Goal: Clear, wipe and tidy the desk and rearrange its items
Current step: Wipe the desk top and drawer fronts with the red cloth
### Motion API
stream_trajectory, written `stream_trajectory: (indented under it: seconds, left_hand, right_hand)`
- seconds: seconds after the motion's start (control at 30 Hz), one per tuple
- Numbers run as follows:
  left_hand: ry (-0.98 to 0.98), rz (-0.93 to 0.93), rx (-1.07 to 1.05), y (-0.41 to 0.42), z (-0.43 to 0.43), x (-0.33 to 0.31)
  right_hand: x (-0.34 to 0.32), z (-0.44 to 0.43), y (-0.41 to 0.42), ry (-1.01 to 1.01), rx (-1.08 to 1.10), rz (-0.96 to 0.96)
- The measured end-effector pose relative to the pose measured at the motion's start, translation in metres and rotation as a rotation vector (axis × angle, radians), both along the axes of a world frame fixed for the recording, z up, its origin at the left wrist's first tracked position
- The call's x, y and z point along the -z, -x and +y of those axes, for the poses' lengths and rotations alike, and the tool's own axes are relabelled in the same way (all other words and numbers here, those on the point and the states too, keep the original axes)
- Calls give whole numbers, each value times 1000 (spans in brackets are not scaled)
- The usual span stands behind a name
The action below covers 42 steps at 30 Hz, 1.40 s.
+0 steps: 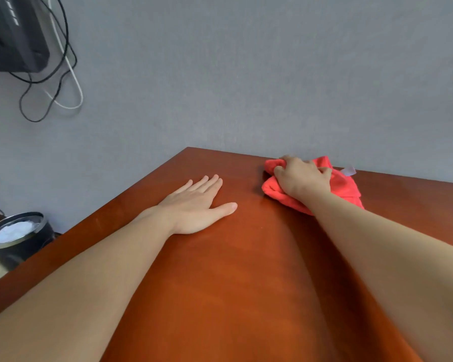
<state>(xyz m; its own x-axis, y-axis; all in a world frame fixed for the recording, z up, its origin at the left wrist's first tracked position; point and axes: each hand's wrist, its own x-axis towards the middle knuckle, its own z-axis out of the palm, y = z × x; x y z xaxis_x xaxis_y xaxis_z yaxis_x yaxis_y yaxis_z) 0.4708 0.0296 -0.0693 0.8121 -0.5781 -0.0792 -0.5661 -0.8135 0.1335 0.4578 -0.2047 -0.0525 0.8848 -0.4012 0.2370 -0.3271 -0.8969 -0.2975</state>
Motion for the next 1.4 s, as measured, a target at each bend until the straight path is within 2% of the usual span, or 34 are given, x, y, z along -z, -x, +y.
stream_trajectory:
  seconds: [0.27, 0.43, 0.5, 0.63, 0.77, 0.83, 1.0, 1.17, 1.23, 1.4]
  left_hand:
    - [15, 2, -21, -44, -6, -2]
    - [11, -3, -124, -46, 4, -1]
    - [-29, 34, -149, -47, 27, -3]
    - [-60, 46, -252, -46, 68, -6]
    - [-58, 73, -225, -49, 70, -8]
    - [-15, 72, -219, -51, 72, -8]
    - [86, 3, -201, -65, 76, -4]
    - [92, -31, -219, -84, 74, -1]
    - [104, -20, -228, -84, 72, 0]
    - [100, -29, -231, -88, 73, 1]
  right_hand:
    - [2, -15, -57, -4, 90, -32]
    - [-1, 3, -63, 0, 88, -30]
    - [-2, 27, -64, -9, 2, -24]
    - [0, 88, -50, -4, -375, -3]
    - [-4, 78, -42, 13, -543, 57]
    - [-1, 63, -45, 36, -467, 56]
    - [2, 64, -67, 35, -65, 65]
    - [3, 92, -114, -53, 123, 66]
    - [3, 108, -135, -61, 73, 63]
    - [-3, 118, -143, -1, -321, 79]
